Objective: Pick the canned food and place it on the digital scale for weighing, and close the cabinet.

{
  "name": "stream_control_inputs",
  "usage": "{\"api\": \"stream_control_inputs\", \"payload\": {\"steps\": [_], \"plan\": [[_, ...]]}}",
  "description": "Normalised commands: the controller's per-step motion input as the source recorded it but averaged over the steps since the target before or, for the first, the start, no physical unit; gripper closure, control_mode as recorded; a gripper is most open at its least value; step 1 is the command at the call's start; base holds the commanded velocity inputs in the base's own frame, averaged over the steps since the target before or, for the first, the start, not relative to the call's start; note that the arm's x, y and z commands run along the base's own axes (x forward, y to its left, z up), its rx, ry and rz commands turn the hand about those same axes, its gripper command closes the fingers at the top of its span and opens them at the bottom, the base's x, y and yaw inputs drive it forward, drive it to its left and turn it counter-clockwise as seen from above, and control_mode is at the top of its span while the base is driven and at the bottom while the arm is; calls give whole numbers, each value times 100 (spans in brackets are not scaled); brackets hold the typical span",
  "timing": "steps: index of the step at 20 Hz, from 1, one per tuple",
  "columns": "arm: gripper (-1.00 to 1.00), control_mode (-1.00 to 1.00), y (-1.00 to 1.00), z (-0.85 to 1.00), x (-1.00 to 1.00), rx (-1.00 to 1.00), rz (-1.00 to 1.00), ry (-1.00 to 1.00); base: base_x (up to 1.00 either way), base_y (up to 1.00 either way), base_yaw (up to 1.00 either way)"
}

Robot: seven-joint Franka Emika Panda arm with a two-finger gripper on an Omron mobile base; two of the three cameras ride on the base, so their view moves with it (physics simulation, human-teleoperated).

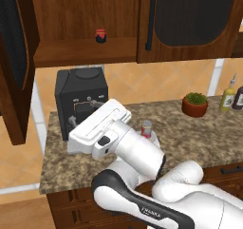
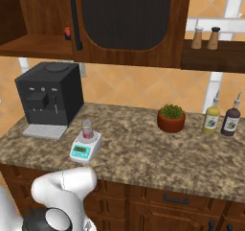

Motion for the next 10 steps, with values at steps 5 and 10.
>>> {"api": "stream_control_inputs", "payload": {"steps": [5, 10], "plan": [[-100, -100, 53, -9, -2, 19, 0, -3, 0, 0, 0], [-100, -100, 60, -32, 0, 36, 0, -3, 0, 0, 0]]}}
